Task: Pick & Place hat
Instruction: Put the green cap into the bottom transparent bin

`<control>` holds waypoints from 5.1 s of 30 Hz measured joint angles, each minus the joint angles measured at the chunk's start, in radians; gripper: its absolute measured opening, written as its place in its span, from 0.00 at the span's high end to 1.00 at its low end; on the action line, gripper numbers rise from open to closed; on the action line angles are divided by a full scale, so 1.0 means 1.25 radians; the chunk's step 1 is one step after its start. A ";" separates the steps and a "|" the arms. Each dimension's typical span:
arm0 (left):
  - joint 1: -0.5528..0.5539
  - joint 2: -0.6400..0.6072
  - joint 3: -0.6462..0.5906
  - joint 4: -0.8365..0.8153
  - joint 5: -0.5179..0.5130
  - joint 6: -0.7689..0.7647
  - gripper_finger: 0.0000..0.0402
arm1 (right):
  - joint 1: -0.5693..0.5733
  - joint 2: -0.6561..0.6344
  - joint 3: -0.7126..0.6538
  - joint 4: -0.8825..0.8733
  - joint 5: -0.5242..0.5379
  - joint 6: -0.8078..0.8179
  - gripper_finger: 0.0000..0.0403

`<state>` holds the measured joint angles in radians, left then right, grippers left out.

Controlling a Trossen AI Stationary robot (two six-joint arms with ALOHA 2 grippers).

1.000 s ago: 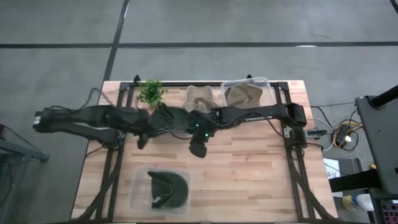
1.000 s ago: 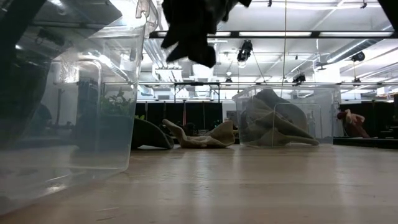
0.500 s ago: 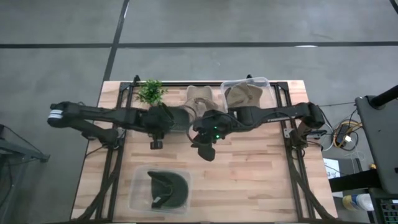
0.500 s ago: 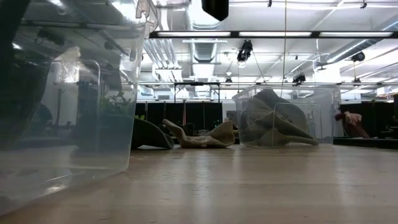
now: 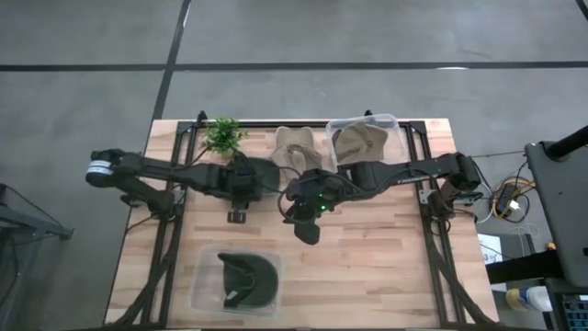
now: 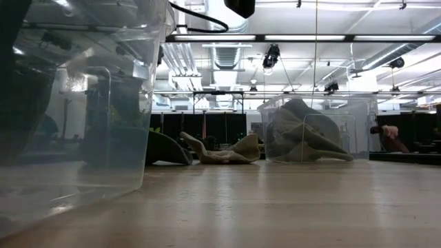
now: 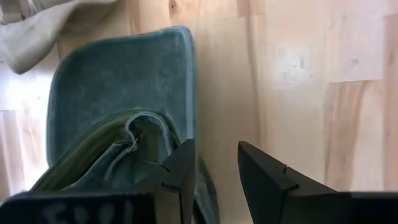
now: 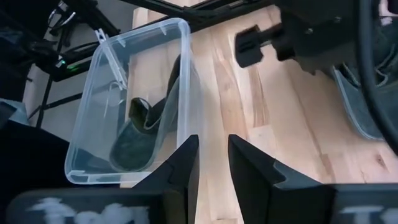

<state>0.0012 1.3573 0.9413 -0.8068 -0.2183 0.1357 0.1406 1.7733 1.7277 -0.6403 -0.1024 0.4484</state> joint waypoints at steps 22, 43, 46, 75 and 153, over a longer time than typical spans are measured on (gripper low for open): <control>0.082 0.144 -0.002 0.068 -0.002 0.080 0.72 | 0.003 -0.056 0.014 0.011 0.001 0.002 0.82; 0.083 0.013 0.094 -0.091 -0.057 0.089 0.98 | 0.003 -0.056 0.014 0.012 0.019 0.003 0.84; 0.082 -0.019 0.136 -0.149 -0.061 0.080 0.99 | 0.003 -0.056 0.014 0.012 0.019 0.011 0.83; 0.035 -0.120 0.486 -0.339 -0.204 0.043 0.99 | -0.122 -0.049 0.004 0.119 0.356 0.500 0.80; -0.072 -0.130 0.586 -0.354 -0.228 0.028 0.86 | -0.360 0.057 -0.050 0.416 -0.001 0.443 0.98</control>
<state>-0.0891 1.1951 1.6732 -1.2497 -0.5034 0.1705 -0.3089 1.8450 1.6657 -0.1207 -0.1033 1.0026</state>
